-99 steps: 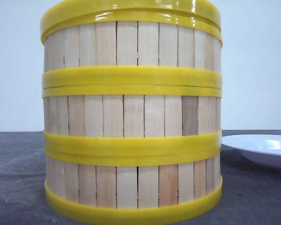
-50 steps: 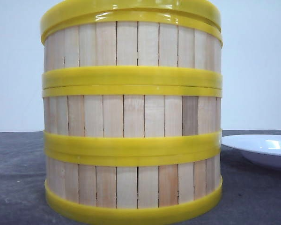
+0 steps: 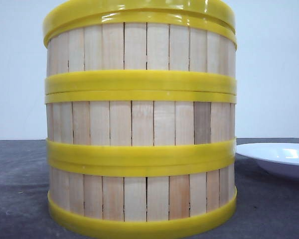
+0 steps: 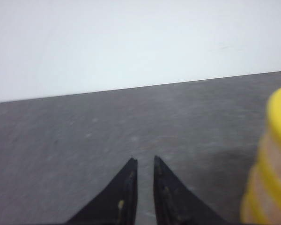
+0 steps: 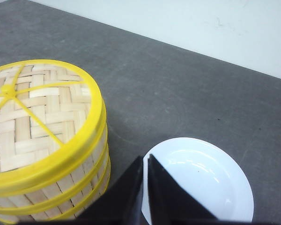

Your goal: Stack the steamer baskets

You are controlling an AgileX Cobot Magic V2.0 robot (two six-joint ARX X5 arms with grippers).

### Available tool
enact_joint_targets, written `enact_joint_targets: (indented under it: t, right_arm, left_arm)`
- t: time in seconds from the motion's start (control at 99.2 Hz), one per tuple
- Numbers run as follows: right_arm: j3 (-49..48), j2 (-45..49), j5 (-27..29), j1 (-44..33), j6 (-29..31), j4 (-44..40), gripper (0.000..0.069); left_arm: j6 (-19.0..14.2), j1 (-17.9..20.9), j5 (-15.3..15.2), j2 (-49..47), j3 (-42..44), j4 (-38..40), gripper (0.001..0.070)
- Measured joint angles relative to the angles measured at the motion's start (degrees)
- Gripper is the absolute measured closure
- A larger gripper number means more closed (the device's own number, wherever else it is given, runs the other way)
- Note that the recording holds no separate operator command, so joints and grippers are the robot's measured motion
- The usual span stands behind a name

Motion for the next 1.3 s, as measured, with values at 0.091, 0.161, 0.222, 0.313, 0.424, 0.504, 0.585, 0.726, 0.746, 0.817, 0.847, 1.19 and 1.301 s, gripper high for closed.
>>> enact_joint_targets:
  t: [0.091, 0.161, 0.222, 0.313, 0.424, 0.504, 0.585, 0.726, 0.746, 0.817, 0.847, 1.19, 1.301]
  right_arm:
    - [0.0, 0.0, 0.0, 0.0, 0.0, 0.0, 0.0681]
    - [0.0, 0.0, 0.0, 0.0, 0.0, 0.0, 0.0681]
    - [0.0, 0.0, 0.0, 0.0, 0.0, 0.0, 0.0681]
    - [0.0, 0.0, 0.0, 0.0, 0.0, 0.0, 0.0681]
    - [0.0, 0.0, 0.0, 0.0, 0.0, 0.0, 0.0681]
    - [0.0, 0.0, 0.0, 0.0, 0.0, 0.0, 0.0681]
    - [0.0, 0.0, 0.0, 0.0, 0.0, 0.0, 0.0681]
    - [0.0, 0.0, 0.0, 0.0, 0.0, 0.0, 0.0681]
    - [0.0, 0.0, 0.0, 0.0, 0.0, 0.0, 0.0681]
    - [0.0, 0.0, 0.0, 0.0, 0.0, 0.0, 0.0681]
    - [0.0, 0.0, 0.0, 0.0, 0.0, 0.0, 0.0681]
    - [0.0, 0.0, 0.0, 0.0, 0.0, 0.0, 0.0681]
    - [0.0, 0.0, 0.0, 0.0, 0.0, 0.0, 0.0681]
  left_arm:
    - [-1.4, 2.3, -1.7, -2.1, -6.1, 3.2, 0.0674]
    - [-2.8, 3.5, -3.1, -3.7, -10.1, 4.5, 0.0674]
    - [-3.8, 4.0, -4.2, -4.9, -13.0, 5.0, 0.0674]
    - [-4.5, 4.4, -5.2, -6.3, -16.7, 5.4, 0.0674]
    - [-5.0, 4.4, -5.9, -7.6, -19.4, 5.7, 0.0674]
    - [-5.2, 4.5, -6.6, -7.6, -20.6, 6.5, 0.0674]
    - [-5.2, 4.5, -6.7, -7.6, -21.1, 7.7, 0.0674]
    - [-4.8, 4.5, -6.7, -7.7, -21.3, 8.4, 0.0674]
    - [-4.7, 4.5, -6.7, -7.7, -21.4, 8.5, 0.0674]
    - [-4.5, 4.5, -6.7, -7.7, -21.4, 8.5, 0.0674]
    - [-4.4, 4.5, -6.7, -7.7, -21.4, 8.5, 0.0674]
    - [-4.2, 4.5, -6.7, -7.7, -21.4, 8.5, 0.0674]
    - [-4.2, 4.5, -6.7, -7.7, -21.4, 8.5, 0.0674]
